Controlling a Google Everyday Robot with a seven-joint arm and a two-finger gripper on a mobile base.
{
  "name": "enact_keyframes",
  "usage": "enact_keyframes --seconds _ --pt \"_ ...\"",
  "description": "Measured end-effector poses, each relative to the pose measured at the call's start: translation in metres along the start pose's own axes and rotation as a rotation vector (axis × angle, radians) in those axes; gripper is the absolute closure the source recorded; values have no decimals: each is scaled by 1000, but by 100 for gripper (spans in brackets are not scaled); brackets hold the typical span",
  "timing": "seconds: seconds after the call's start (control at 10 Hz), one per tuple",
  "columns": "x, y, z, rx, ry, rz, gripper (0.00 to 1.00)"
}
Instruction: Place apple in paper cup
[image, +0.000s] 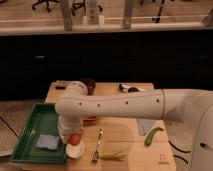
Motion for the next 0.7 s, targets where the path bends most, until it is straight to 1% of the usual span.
enact_keyframes --seconds 0.1,0.2,0.3,0.6,0.7 --pt "0 -1 0 1 -2 3 79" --pt "0 -2 0 2 -4 5 67" --pt "0 -3 0 2 -4 8 59" --pt "1 -2 2 12 -25 24 27" --pt "2 -2 3 15 -37 26 22"
